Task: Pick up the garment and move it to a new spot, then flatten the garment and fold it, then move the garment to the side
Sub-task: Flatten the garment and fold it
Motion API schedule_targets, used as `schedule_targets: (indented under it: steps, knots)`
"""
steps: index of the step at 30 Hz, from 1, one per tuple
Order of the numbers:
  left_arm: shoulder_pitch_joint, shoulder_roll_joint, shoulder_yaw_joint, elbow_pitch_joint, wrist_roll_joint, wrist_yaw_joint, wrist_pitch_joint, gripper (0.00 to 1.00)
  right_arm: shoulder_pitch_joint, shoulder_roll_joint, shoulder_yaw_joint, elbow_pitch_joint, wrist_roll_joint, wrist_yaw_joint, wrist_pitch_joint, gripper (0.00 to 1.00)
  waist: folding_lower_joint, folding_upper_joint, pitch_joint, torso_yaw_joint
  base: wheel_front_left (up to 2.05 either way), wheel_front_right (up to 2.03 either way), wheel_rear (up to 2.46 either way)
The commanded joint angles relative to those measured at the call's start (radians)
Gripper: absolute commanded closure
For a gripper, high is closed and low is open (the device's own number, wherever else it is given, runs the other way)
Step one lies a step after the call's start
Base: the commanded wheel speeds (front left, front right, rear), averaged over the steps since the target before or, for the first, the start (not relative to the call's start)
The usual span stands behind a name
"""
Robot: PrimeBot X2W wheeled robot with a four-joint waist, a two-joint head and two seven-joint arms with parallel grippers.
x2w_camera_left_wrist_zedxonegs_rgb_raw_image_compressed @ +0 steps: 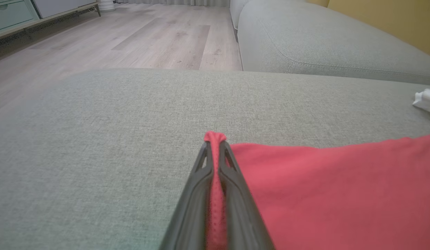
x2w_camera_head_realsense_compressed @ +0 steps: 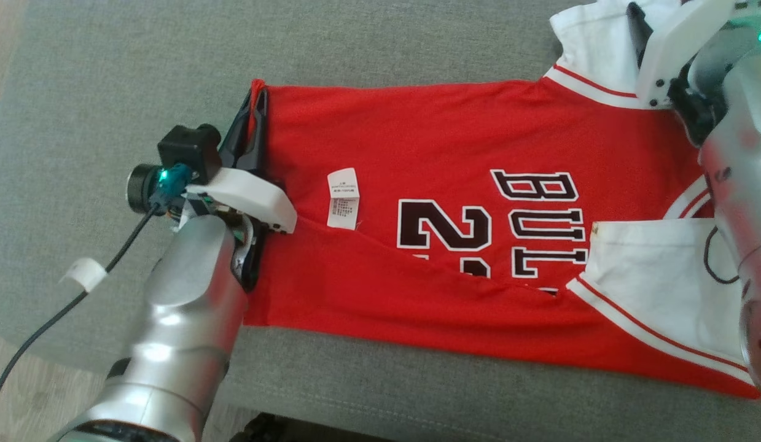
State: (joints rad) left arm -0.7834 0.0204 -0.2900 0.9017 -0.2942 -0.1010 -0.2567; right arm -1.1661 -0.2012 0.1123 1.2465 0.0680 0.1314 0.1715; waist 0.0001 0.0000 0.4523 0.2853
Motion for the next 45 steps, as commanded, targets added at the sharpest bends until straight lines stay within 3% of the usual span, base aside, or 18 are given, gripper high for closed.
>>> schedule_targets:
  steps: [1,2,3,5,6,10,16,19,24,30,39,45]
  knots:
    - [-0.028,0.03,-0.001,-0.032,-0.02,0.013,-0.005,1.0,-0.033,0.017,-0.005,-0.008,-0.023,-0.001,0.001,0.0,-0.0001,0.0,0.004,0.004,0.0,0.0,0.0]
    - [-0.029,0.03,-0.013,-0.035,-0.029,0.019,-0.005,1.0,-0.035,0.02,-0.012,-0.004,-0.035,-0.001,0.001,0.1,-0.0001,0.0,0.006,0.003,0.0,0.0,0.0]
    - [-0.03,0.03,-0.023,-0.037,-0.036,0.024,-0.005,1.0,-0.037,0.023,-0.018,-0.002,-0.047,-0.001,-0.001,0.53,-0.0001,0.0,0.007,0.003,0.0,0.0,0.0]
    - [-0.031,0.03,-0.038,-0.04,-0.049,0.032,-0.005,1.0,-0.039,0.024,-0.033,0.002,-0.068,-0.001,-0.012,0.98,-0.0001,0.0,0.006,0.002,0.0,0.0,0.0]
    - [-0.031,0.03,-0.044,-0.039,-0.055,0.035,-0.005,1.0,-0.038,0.023,-0.04,0.004,-0.079,-0.001,-0.011,1.0,-0.0001,0.0,0.005,0.002,0.0,0.0,0.0]
    - [-0.033,0.03,-0.06,-0.041,-0.072,0.045,-0.005,1.0,-0.036,0.011,-0.088,0.002,-0.113,-0.001,-0.04,1.0,-0.0001,0.0,0.004,0.003,0.0,0.0,0.0]
    - [-0.035,0.03,-0.014,-0.118,-0.043,0.067,-0.005,1.0,-0.035,0.015,-0.202,-0.083,-0.184,-0.001,-0.245,1.0,-0.0001,0.0,0.001,-0.016,0.0,0.0,0.0]
    - [-0.025,0.034,0.043,-0.189,0.0,0.057,-0.005,1.0,-0.019,0.041,-0.317,-0.12,-0.203,-0.001,-0.372,1.0,-0.0001,0.0,-0.015,-0.051,0.0,0.0,0.0]
    - [-0.013,0.05,0.096,-0.234,0.051,0.03,-0.005,1.0,0.008,0.085,-0.384,-0.15,-0.21,-0.001,-0.424,1.0,-0.0001,0.0,-0.036,-0.114,0.0,0.0,0.0]
    - [0.04,0.076,0.137,-0.25,0.097,0.012,-0.005,1.0,0.094,0.134,-0.316,-0.248,-0.116,-0.001,-0.433,1.0,-0.0001,0.0,-0.072,-0.182,0.0,0.0,0.0]
    - [0.244,0.116,0.224,-0.316,0.148,-0.003,-0.005,1.0,0.536,0.149,-0.072,-0.614,0.242,-0.001,-0.433,1.0,-0.0001,0.0,-0.169,-0.269,0.0,0.0,0.0]
    - [0.379,0.1,0.269,-0.325,0.164,-0.004,-0.005,0.96,0.769,0.147,-0.01,-0.704,0.377,-0.001,-0.433,1.0,-0.0001,0.0,-0.223,-0.29,0.0,0.0,0.0]
